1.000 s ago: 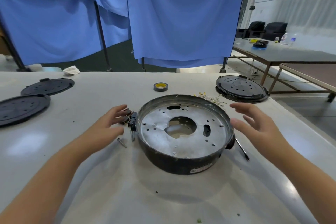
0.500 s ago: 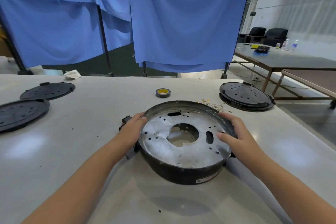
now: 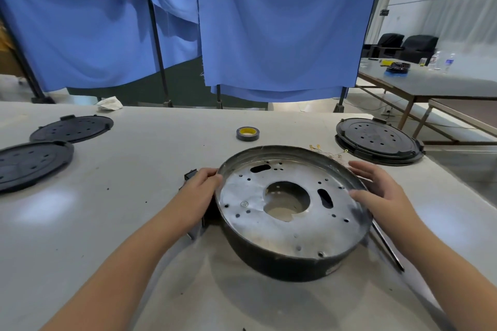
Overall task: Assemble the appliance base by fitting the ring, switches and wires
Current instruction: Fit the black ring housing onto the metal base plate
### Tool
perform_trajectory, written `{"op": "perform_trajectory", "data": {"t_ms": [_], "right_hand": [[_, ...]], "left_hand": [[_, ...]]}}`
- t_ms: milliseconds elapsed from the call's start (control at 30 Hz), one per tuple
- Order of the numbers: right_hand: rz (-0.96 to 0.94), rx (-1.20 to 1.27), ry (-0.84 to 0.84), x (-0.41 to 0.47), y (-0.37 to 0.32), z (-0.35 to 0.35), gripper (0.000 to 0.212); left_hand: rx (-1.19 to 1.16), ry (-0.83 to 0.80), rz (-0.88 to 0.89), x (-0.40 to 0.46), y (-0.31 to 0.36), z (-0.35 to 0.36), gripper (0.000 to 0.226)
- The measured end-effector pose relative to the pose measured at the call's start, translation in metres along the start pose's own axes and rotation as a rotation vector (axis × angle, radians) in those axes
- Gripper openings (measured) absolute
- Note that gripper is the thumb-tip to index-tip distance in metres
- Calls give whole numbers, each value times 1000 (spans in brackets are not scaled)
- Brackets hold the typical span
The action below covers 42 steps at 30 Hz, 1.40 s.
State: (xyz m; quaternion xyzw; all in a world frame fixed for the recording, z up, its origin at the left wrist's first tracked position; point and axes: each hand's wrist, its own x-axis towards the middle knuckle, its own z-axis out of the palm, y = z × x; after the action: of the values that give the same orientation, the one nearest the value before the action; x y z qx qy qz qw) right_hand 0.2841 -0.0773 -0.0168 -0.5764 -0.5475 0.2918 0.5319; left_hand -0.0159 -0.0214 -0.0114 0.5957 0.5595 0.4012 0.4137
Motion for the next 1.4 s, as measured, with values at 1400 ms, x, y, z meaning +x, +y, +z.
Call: {"op": "perform_trajectory", "data": {"t_ms": [1400], "right_hand": [[257, -166, -255, 50, -70, -16, 7]], "left_hand": [[-518, -147, 25, -15, 13, -14, 23]]}}
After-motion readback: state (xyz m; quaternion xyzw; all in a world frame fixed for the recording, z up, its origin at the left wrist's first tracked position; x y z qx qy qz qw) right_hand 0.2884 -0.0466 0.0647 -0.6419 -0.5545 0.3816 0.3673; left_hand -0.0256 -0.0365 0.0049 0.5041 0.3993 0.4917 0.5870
